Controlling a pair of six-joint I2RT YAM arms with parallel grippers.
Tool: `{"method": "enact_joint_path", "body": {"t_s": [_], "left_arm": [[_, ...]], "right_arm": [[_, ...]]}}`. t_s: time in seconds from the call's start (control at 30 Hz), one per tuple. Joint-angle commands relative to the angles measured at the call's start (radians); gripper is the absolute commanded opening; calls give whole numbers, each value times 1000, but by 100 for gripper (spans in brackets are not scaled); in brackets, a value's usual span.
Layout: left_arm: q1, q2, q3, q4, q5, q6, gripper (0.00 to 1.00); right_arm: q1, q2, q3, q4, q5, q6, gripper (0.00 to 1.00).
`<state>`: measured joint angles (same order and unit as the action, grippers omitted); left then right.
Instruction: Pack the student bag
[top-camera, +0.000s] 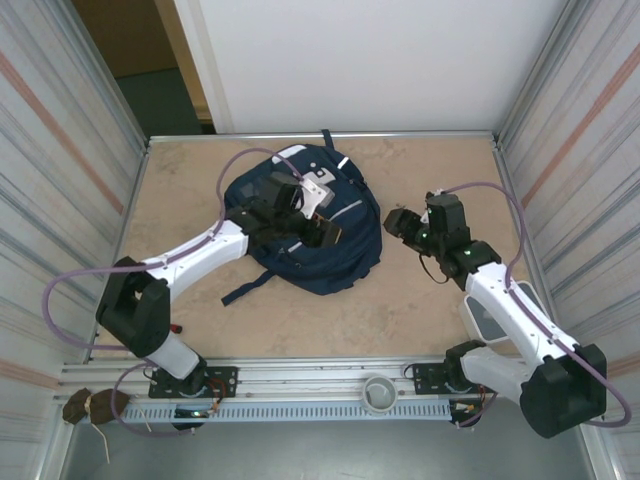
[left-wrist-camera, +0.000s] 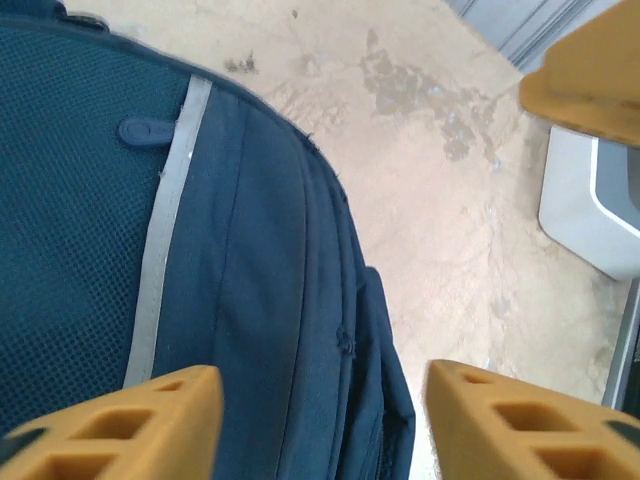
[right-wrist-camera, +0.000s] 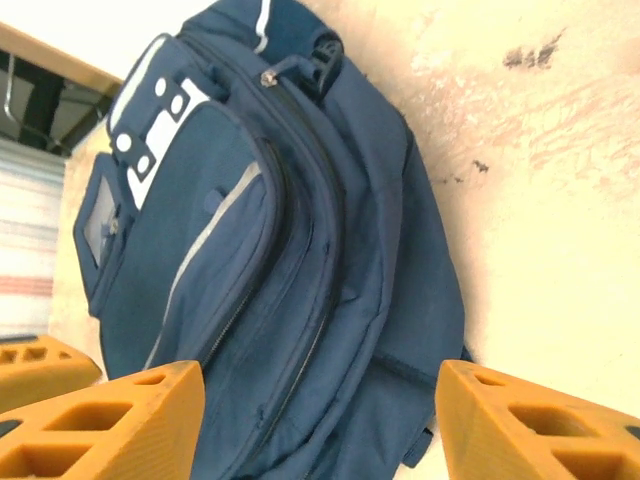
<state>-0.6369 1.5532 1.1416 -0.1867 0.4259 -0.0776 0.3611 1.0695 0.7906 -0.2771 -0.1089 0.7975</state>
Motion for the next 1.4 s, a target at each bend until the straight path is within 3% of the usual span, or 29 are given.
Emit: {"method": "enact_joint_path", "body": {"t_s": [0.0,0.07,0.17,0.33,0.57,0.77,1.0,1.2,1.37], "left_arm": [[29,-140,-93,67,-21,39,67],[85,-204,-173,128,-59,-48,73],[218,-228,-230,109,-91,-220,75],[333,-173,-260,107,-54,-313,75],[335,0,-161,82,35,-307,67],[323,87,-134,79,73,-286,59],[249,103,-178,105,122,-272,34],[180,99,-234,183,140,-341,20],[166,104,-252,231,140,-392,10]], "right_arm": [[54,67,15,2,-14,-58,65],[109,127,36,8,8,-74,68],[164,209,60,32,35,-79,70],[203,324,74,106,29,-49,69],[189,429,92,144,23,-46,61],[132,470,109,176,-8,-68,44],[58,531,189,161,-56,-142,27],[23,596,353,-15,-23,-274,28],[28,510,346,-142,98,-313,39]]}}
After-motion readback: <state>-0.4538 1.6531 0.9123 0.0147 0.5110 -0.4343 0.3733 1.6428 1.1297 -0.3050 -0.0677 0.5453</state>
